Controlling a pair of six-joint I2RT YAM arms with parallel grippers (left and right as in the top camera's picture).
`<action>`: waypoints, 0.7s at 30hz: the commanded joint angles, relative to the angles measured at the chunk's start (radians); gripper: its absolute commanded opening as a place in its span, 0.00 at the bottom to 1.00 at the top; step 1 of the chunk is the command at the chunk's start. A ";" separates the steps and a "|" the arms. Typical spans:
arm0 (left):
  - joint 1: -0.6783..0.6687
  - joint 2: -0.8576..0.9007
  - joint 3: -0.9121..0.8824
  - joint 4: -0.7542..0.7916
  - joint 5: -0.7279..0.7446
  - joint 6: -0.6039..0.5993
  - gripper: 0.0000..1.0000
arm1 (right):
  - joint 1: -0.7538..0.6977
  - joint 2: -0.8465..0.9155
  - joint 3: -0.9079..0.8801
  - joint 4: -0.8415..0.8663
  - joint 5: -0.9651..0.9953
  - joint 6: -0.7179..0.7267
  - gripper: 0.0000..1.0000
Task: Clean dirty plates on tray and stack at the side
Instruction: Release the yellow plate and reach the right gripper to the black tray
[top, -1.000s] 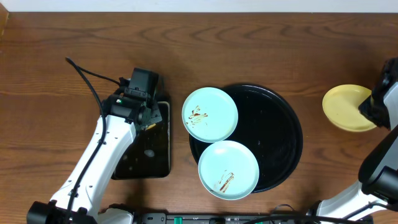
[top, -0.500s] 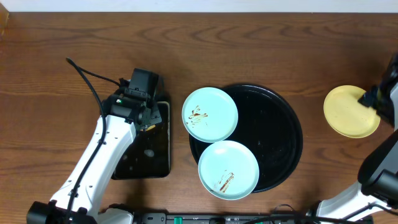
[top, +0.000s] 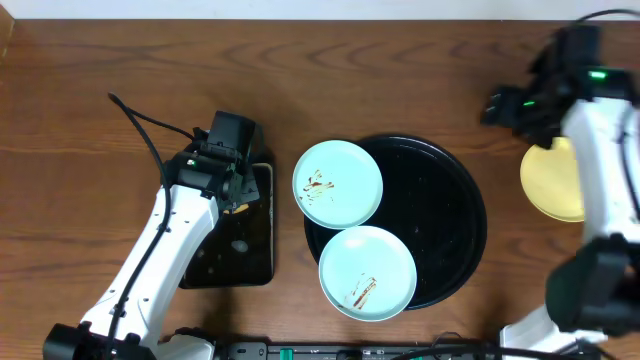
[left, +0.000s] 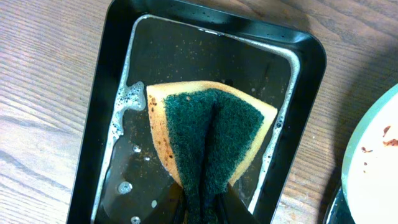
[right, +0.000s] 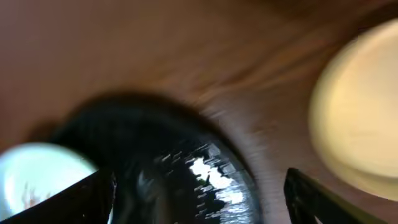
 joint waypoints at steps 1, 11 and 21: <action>0.005 -0.009 -0.008 -0.005 -0.020 0.018 0.14 | 0.143 0.118 -0.092 0.029 -0.158 -0.051 0.84; 0.005 -0.009 -0.008 -0.027 -0.020 0.032 0.14 | 0.282 0.233 -0.140 0.195 -0.464 -0.091 0.80; 0.005 -0.009 -0.008 -0.027 -0.020 0.032 0.15 | 0.307 0.235 -0.184 0.222 -0.474 -0.057 0.59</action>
